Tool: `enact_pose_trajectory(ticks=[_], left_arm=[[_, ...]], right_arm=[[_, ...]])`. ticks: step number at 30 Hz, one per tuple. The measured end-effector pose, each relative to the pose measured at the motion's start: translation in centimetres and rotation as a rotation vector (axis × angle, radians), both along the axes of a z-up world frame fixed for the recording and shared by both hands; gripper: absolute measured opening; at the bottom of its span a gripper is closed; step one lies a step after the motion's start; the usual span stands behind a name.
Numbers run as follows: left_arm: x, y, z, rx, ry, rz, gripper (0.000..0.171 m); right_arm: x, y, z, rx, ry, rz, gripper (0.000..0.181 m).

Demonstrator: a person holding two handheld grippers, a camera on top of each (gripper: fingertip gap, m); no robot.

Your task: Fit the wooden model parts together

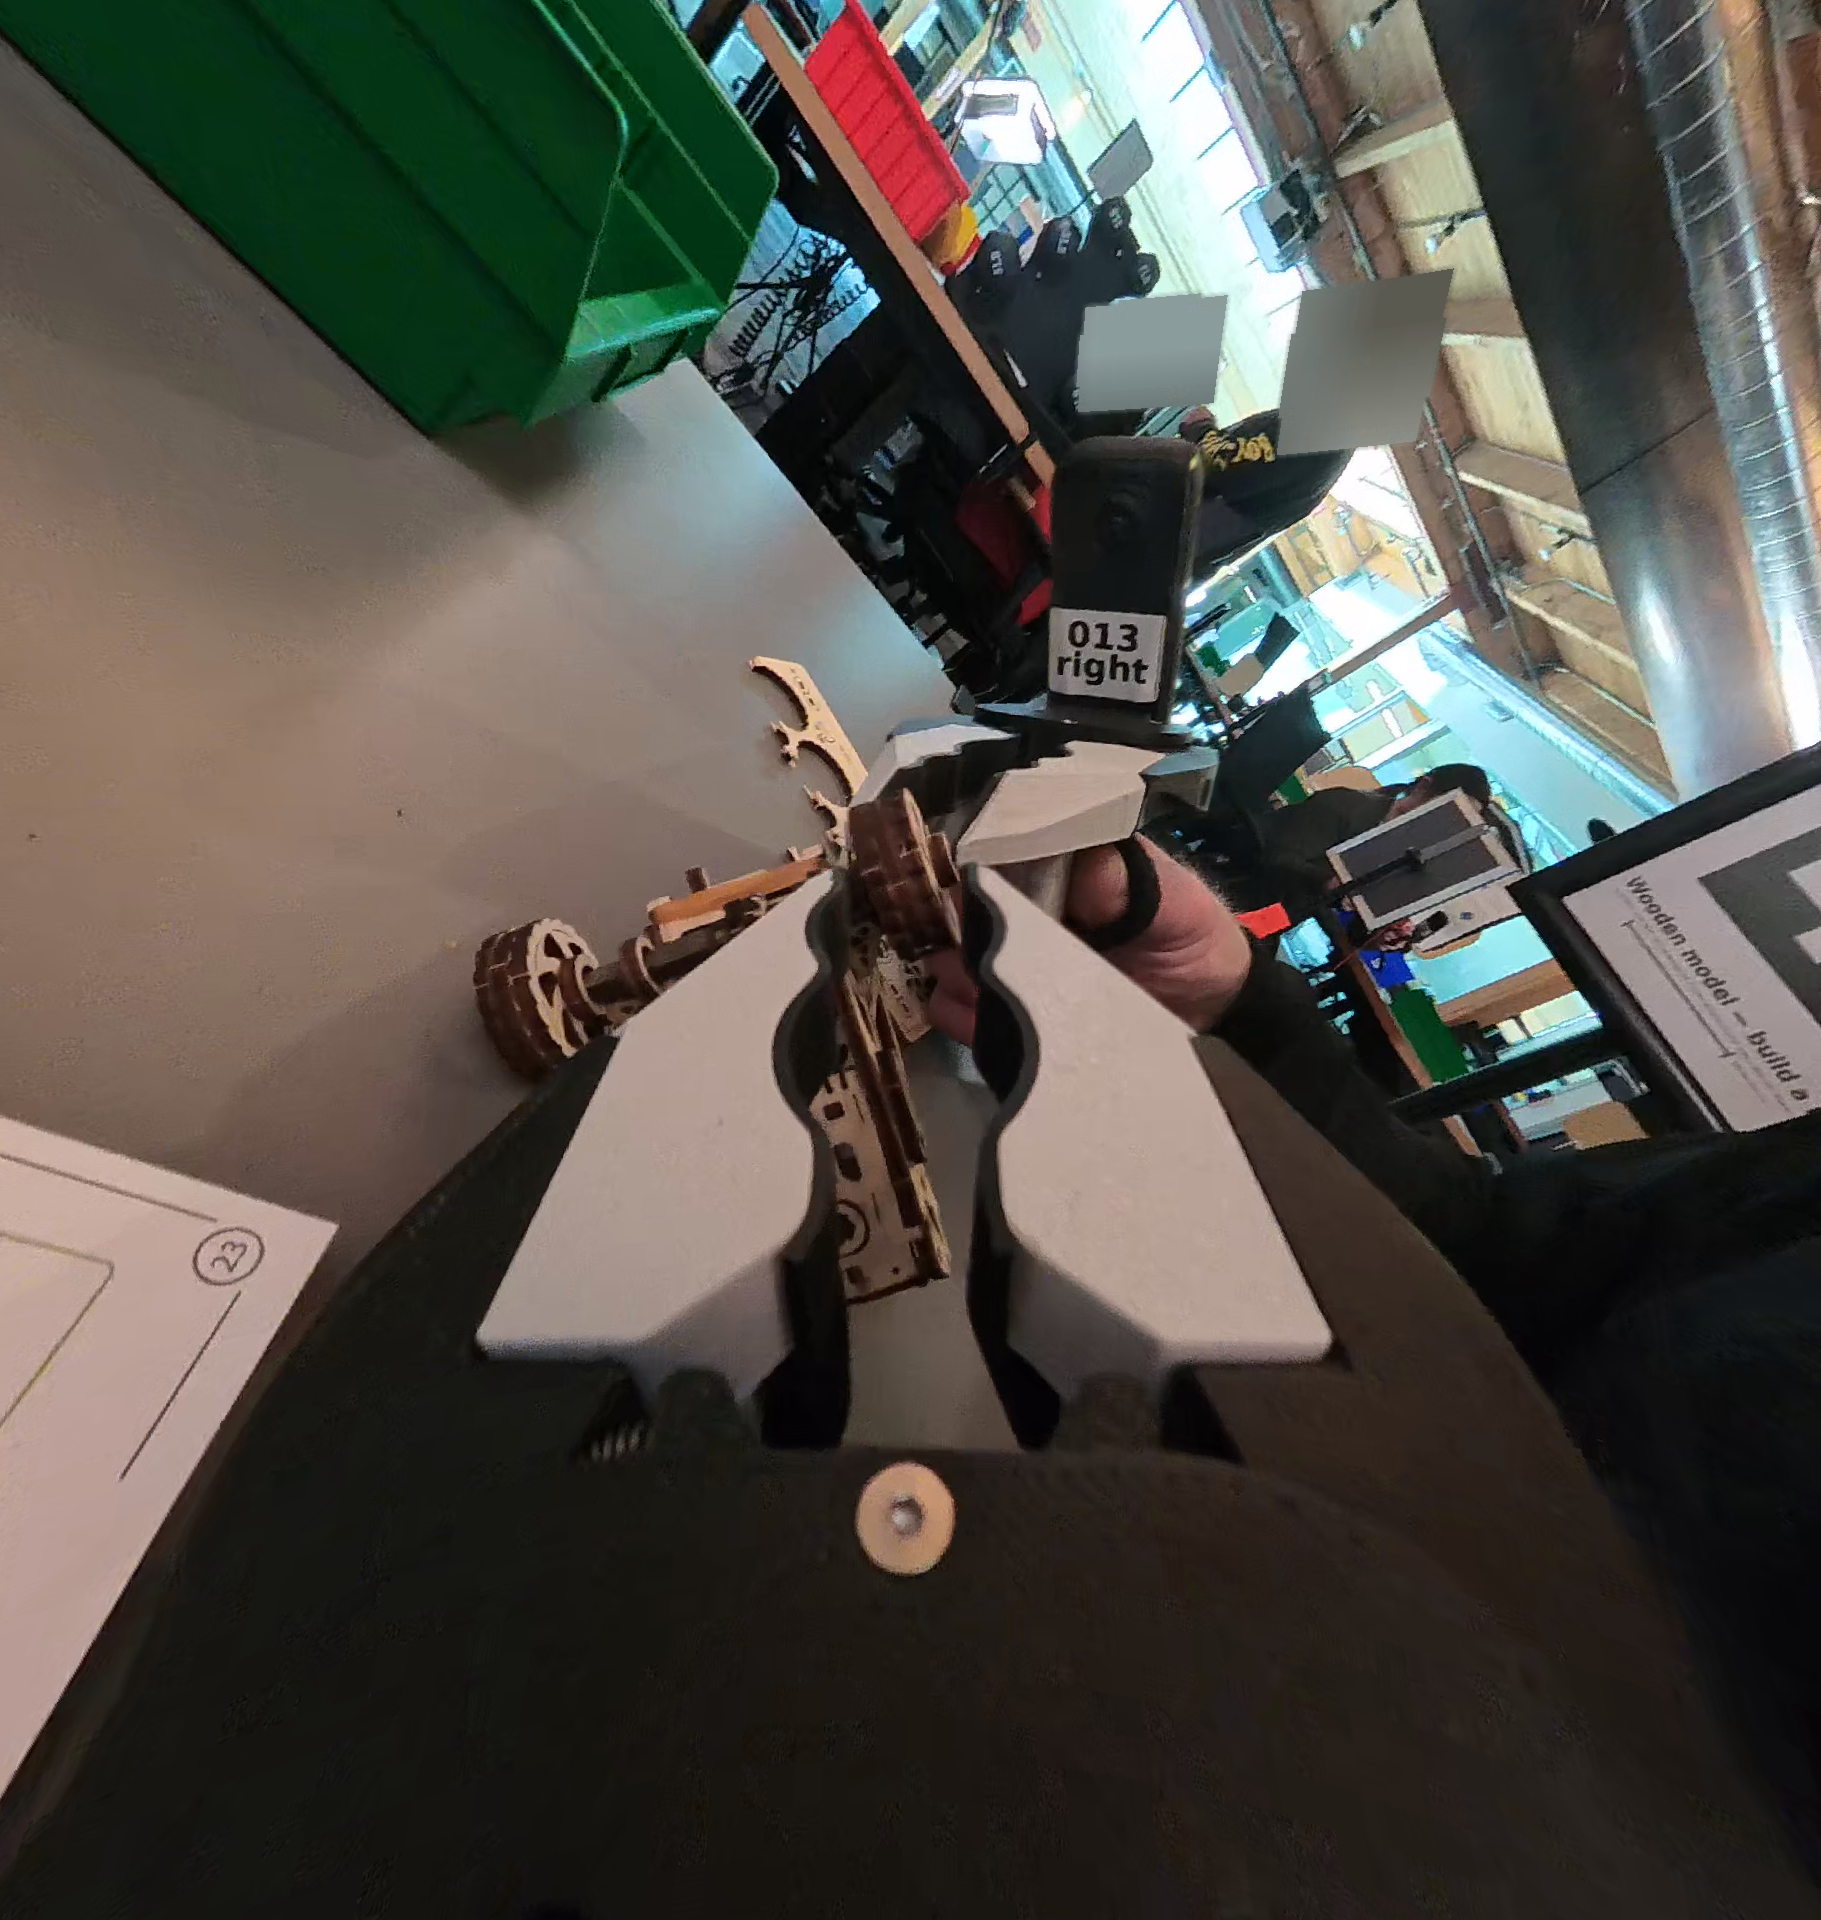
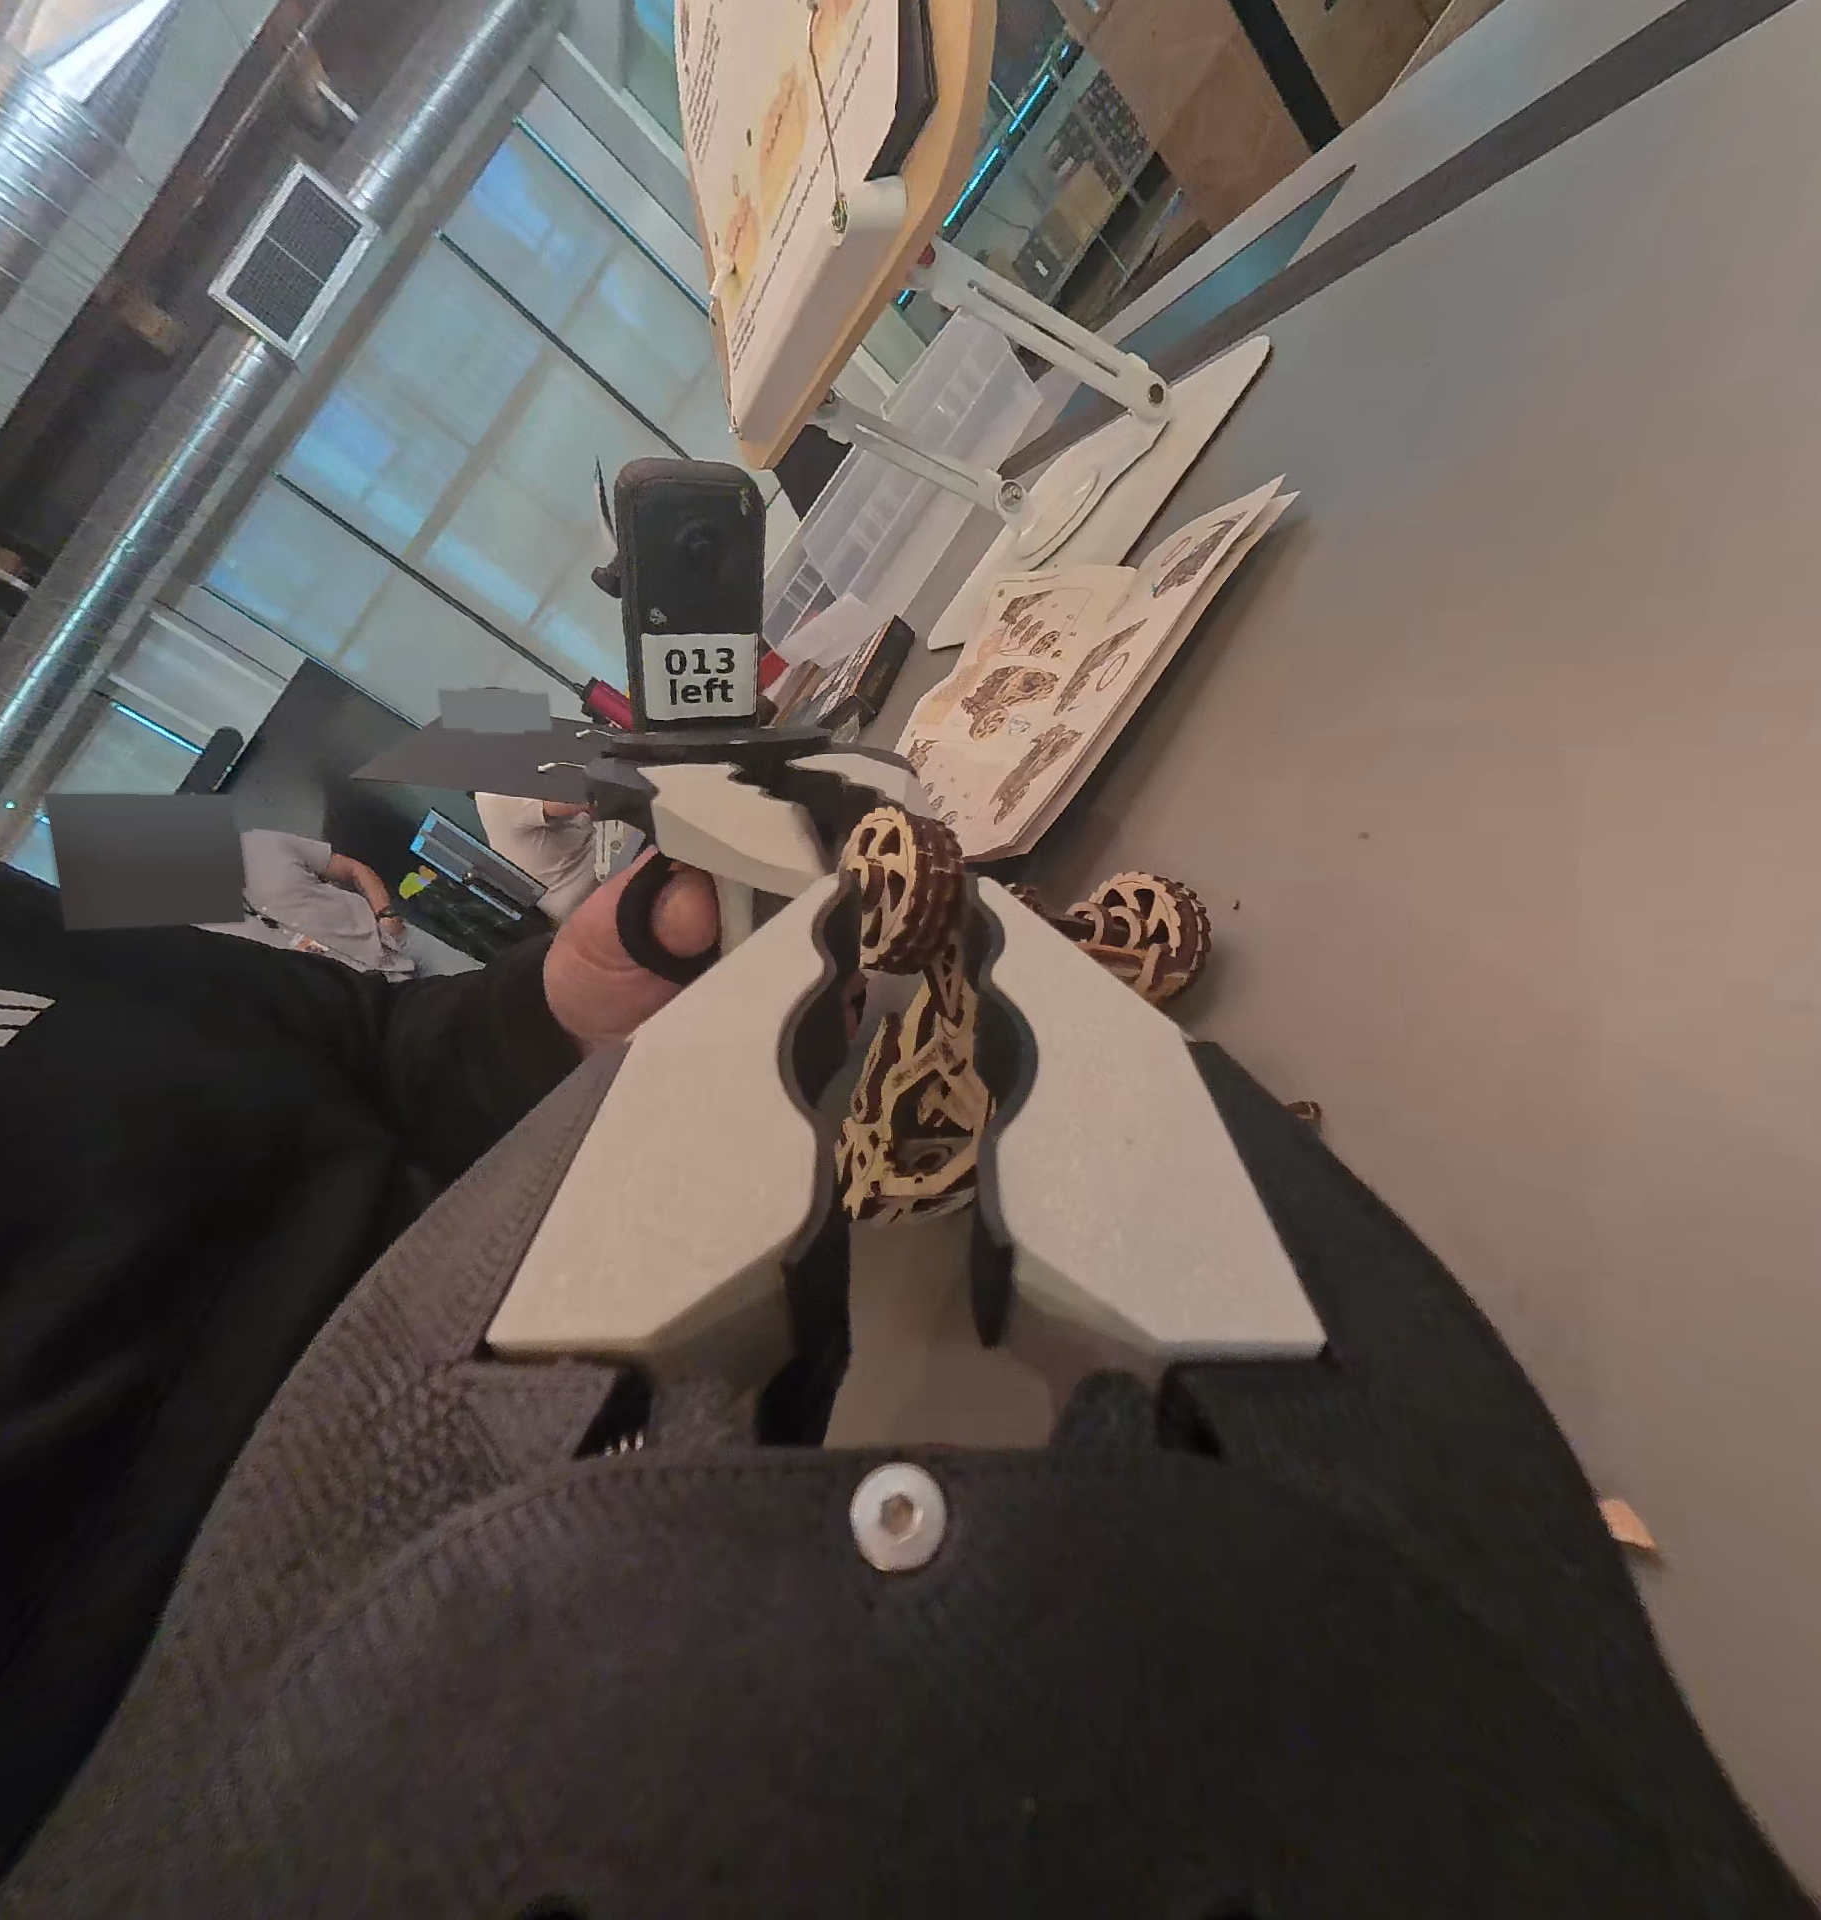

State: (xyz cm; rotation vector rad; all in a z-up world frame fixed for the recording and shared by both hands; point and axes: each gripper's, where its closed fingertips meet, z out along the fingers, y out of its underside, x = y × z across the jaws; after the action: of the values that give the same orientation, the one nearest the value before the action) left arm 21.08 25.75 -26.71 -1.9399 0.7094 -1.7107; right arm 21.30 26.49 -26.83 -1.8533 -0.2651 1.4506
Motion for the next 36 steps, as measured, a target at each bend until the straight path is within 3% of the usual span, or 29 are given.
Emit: enact_pose_trajectory(ticks=[36], left_arm=[[0.02,0.19,-0.18,0.039,-0.005,0.063,0.016]], right_arm=[[-0.14,0.03,-0.3,0.03,-0.064,-0.045,0.017]])
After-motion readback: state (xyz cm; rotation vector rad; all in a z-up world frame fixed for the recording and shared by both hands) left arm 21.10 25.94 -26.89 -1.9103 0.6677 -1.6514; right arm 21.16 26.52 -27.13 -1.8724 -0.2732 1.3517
